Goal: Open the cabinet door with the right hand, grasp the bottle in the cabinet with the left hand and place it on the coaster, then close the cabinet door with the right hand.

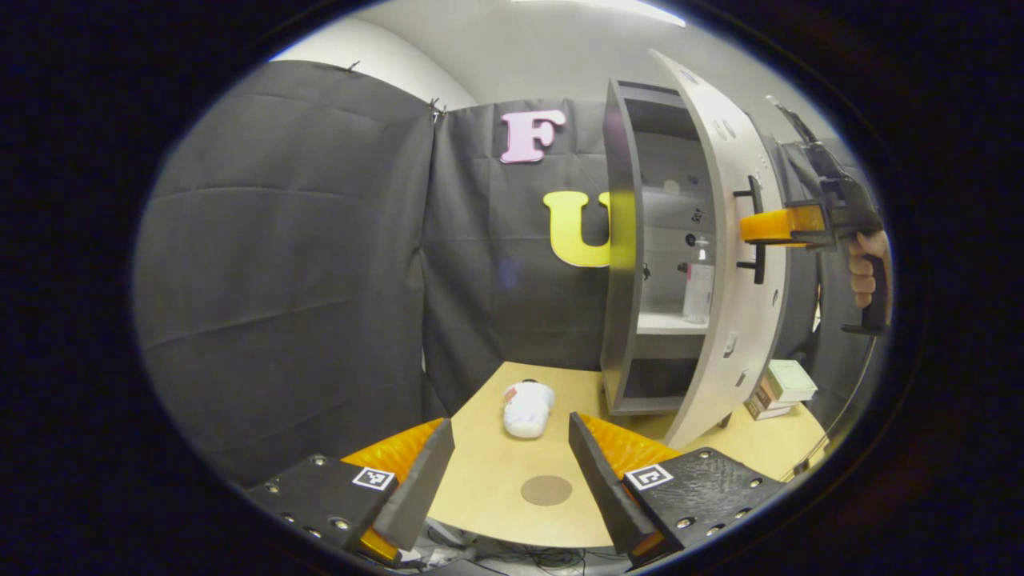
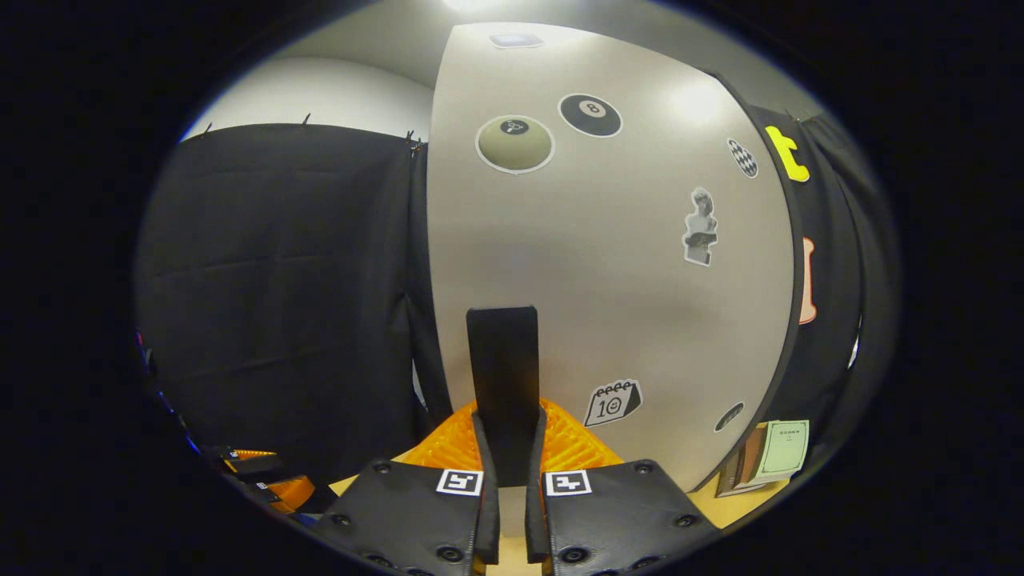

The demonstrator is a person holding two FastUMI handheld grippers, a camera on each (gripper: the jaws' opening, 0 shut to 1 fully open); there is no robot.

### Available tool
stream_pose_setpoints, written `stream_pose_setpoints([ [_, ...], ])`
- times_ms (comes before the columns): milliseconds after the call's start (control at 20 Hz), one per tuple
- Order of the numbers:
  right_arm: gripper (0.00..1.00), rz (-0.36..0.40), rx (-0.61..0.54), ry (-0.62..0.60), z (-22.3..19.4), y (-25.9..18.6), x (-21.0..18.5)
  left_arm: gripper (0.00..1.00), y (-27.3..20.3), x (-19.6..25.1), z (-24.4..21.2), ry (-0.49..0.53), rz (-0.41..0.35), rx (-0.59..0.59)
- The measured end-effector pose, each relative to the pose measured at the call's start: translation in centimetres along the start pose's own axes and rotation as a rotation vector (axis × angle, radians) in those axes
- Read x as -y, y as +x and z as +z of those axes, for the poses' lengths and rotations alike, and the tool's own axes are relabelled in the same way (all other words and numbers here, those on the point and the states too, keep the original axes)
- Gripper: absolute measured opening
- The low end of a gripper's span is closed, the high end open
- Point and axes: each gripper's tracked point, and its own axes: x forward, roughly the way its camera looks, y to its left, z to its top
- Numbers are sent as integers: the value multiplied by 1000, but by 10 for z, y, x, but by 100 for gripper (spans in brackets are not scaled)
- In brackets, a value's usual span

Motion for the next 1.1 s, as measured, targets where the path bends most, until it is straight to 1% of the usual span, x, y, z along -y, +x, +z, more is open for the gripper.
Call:
stream_pose_setpoints([
  [250,15,3,5,13,-2,-9,6,87,3,24,9,18,-37,6],
  [300,13,1,3,16,-2,-12,7,87,5,28,11,20,-48,6],
  [400,15,-6,-14,38,-5,-16,10,87,9,40,13,26,-73,8],
  [500,14,-19,-20,55,-6,-20,14,87,15,56,15,35,-110,9],
  [800,14,-79,-18,95,-8,-35,25,87,33,105,18,56,-225,1],
  [950,14,-130,-1,109,-7,-42,31,87,43,127,25,63,-277,15],
  [1100,14,-198,11,117,-7,-52,39,87,50,147,22,73,-329,9],
])
